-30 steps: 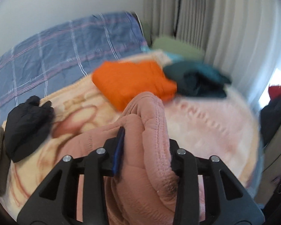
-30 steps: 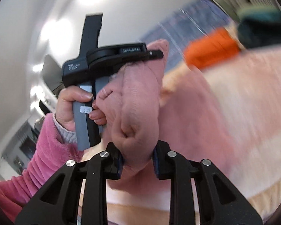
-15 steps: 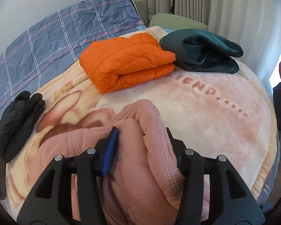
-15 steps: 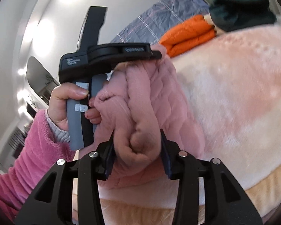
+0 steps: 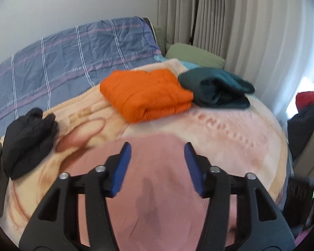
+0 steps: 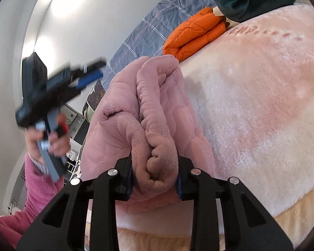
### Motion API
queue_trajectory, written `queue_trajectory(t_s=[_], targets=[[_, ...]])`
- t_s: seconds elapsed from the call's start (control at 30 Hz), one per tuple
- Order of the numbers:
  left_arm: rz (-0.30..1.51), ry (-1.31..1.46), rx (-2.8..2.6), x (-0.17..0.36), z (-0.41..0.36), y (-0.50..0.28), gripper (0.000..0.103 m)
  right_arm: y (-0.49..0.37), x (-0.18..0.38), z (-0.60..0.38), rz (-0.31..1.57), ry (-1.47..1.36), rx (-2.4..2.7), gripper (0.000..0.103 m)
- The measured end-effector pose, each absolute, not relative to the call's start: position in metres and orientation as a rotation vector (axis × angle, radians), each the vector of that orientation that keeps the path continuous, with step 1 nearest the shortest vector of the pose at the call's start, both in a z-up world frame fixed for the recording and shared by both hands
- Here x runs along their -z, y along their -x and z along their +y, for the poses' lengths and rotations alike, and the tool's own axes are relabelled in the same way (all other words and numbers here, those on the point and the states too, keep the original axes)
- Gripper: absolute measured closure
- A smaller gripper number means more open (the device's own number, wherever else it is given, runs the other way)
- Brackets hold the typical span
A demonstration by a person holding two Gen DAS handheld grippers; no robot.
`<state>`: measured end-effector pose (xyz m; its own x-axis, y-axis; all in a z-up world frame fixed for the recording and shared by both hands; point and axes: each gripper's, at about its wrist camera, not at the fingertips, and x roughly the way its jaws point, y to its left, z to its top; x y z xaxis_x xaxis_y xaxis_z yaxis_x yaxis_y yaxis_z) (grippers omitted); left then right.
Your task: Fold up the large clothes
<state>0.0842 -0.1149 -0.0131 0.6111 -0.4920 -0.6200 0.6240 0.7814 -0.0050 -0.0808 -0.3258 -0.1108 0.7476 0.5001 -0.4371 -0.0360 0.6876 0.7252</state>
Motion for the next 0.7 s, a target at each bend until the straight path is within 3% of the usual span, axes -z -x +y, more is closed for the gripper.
queue_trajectory(t_s=[0.07, 0.2, 0.7], targets=[[0.684, -0.246, 0.669, 0.031, -0.108, -0.081, 0.058, 0.073, 0.112, -0.324, 0.671, -0.735, -0.321, 0.071], [0.693, -0.269, 0.684, 0.073, -0.112, -0.078, 0.058, 0.072, 0.114, -0.318, 0.696, -0.675, -0.289, 0.069], [0.590, -0.293, 0.649, 0.077, -0.111, -0.063, 0.052, 0.085, 0.093, -0.309, 0.678, -0.497, -0.233, 0.055]])
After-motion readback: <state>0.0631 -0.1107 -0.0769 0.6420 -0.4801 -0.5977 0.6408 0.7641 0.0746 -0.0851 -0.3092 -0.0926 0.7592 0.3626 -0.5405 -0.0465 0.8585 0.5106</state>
